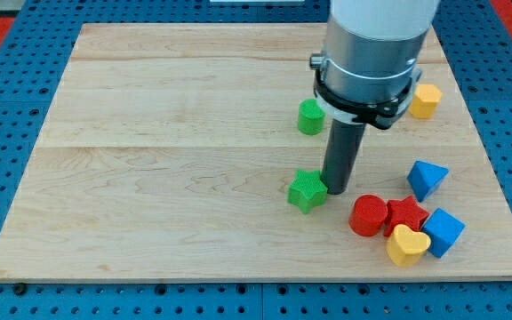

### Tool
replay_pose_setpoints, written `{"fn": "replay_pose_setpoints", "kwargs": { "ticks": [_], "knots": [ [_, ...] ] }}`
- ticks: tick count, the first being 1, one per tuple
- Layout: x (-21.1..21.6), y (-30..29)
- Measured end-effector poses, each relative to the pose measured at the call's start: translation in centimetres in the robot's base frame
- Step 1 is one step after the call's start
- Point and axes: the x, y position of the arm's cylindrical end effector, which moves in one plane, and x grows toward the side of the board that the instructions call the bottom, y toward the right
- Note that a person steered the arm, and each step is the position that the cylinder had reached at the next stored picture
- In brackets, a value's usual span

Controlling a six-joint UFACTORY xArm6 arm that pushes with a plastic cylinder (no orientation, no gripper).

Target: Move the green star to the bottom left of the green circle

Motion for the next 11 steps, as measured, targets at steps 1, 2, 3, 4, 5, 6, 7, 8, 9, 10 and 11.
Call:
{"fn": "replay_pose_setpoints", "kwargs": {
  "ticks": [1, 2, 3, 4, 5, 6, 7, 8, 9, 10, 11],
  "knots": [
    [1.2, 1.4],
    [3.4, 1.3],
    [4.0, -0.2],
    [2.9, -1.7],
    [2.2, -3.7],
    [2.1, -5.8],
    [1.3, -7.2],
    [-0.7, -7.2],
    [-2.3, -6.6],
    [-3.5, -5.4],
    [-4.4, -3.5]
  ]
}}
